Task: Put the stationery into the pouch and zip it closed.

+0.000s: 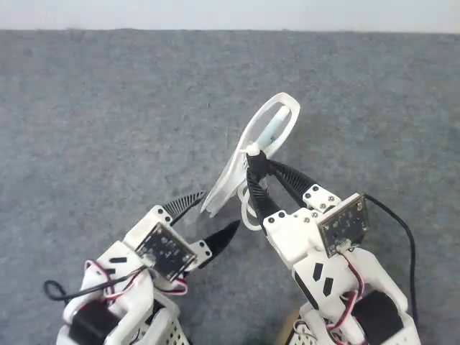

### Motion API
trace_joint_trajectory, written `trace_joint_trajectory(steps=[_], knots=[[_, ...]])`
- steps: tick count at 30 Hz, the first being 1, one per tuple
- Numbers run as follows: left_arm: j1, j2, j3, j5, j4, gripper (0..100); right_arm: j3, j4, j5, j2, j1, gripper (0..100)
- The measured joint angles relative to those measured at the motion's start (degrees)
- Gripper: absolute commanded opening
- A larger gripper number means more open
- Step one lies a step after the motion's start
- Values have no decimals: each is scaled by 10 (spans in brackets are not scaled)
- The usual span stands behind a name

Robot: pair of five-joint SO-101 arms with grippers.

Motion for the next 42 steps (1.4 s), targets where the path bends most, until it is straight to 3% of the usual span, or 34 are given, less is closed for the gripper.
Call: trace_joint_trajectory(steps=[6, 14, 25, 35, 42], knots=[[-14, 1, 24, -18, -15, 235, 0, 0, 0, 0, 0, 6], [-18, 4, 101, -23, -121, 172, 0, 4, 0, -3, -1, 6], [-55, 7, 108, -11, -199, 175, -40, 105, 13, -6, -38, 6], [17, 4, 108, 14, -224, 168, -41, 118, 22, -6, -48, 6], [25, 5, 126, 37, -294, 64, -41, 120, 22, -5, -47, 6]])
